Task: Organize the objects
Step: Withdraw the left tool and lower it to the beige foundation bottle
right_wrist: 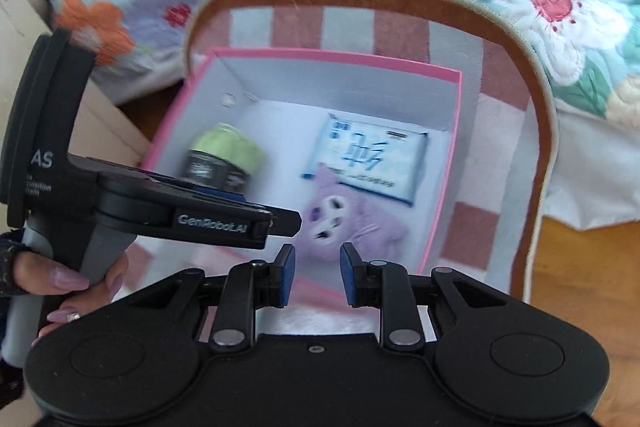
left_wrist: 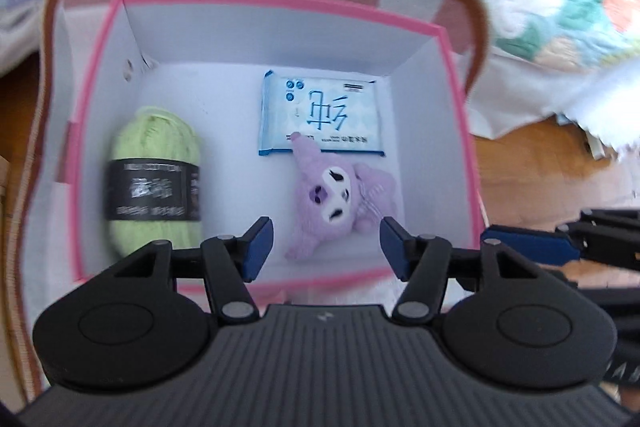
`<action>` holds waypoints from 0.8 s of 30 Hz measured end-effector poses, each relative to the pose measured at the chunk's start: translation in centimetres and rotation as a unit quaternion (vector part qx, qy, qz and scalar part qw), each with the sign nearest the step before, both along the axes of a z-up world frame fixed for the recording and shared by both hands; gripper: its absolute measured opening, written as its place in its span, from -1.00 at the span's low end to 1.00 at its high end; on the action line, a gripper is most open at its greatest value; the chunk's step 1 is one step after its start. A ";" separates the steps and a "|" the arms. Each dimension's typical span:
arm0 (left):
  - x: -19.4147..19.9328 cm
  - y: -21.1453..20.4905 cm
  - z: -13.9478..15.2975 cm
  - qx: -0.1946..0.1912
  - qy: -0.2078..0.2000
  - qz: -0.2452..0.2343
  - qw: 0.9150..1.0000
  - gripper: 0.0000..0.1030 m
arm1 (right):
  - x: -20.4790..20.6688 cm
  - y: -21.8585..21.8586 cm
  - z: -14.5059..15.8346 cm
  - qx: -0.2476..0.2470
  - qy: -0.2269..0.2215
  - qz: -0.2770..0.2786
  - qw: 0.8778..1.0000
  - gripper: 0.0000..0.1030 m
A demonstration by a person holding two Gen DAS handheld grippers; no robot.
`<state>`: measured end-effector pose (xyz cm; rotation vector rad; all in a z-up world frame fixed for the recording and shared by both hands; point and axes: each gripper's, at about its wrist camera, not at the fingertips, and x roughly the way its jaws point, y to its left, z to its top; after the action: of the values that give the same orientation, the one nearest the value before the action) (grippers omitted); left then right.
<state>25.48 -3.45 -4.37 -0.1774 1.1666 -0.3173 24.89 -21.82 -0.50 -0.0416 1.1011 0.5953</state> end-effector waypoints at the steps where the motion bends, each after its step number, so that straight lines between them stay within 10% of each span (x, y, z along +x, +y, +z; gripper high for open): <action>1: -0.9 0.5 1.0 0.004 -0.004 -0.008 1.000 0.14 | -0.6 -0.2 0.6 0.011 0.002 0.003 1.000 -0.42; 12: -9.3 5.3 7.7 0.042 -0.045 -0.057 0.996 0.15 | -6.5 0.3 4.2 0.057 0.042 0.053 0.996 -0.14; 24: -11.3 11.0 0.8 0.043 -0.007 -0.034 0.998 0.16 | -10.1 6.3 -2.5 0.130 0.080 0.118 0.981 0.11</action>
<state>14.15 7.52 -3.56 -0.0605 1.1726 -0.3283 14.82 -15.53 -2.98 0.1050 1.1746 0.9654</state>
